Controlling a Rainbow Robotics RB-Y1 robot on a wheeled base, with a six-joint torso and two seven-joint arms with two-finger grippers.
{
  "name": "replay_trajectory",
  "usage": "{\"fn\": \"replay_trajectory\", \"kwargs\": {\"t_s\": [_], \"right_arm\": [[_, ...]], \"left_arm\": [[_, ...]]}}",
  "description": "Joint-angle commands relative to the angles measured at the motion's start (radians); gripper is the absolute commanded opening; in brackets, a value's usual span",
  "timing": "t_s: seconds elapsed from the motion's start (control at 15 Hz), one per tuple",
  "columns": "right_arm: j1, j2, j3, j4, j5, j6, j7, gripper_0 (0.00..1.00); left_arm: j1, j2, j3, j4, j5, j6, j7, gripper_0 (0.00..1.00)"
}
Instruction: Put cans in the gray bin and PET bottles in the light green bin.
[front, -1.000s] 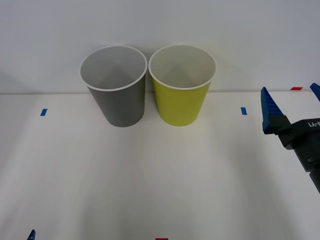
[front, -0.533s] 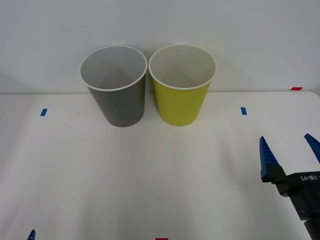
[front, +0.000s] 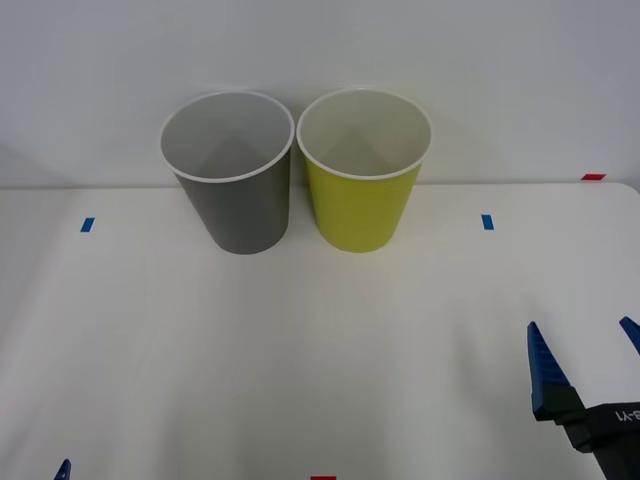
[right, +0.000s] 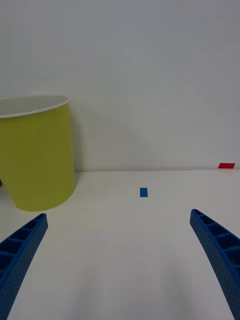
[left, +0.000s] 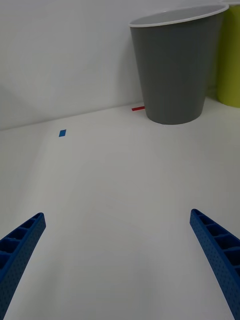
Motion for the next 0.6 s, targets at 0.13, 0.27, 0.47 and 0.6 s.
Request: {"fn": "replay_trajectory", "kwargs": {"t_s": [0.13, 0.27, 0.47, 0.6], "right_arm": [[0.068, 0.03, 0.037, 0.0, 0.018, -0.053, 0.008, 0.98], [0.099, 0.039, 0.037, 0.0, 0.023, -0.059, 0.022, 0.98], [0.142, 0.047, 0.038, -0.001, 0.011, -0.082, 0.046, 0.98], [0.186, 0.048, 0.044, 0.0, -0.002, -0.115, 0.072, 0.98]], "left_arm": [[0.0, 0.0, 0.0, 0.0, 0.0, 0.0, 0.0, 1.0], [0.0, 0.0, 0.0, 0.0, 0.0, 0.0, 0.0, 1.0], [0.0, 0.0, 0.0, 0.0, 0.0, 0.0, 0.0, 1.0], [0.0, 0.0, 0.0, 0.0, 0.0, 0.0, 0.0, 1.0]]}}
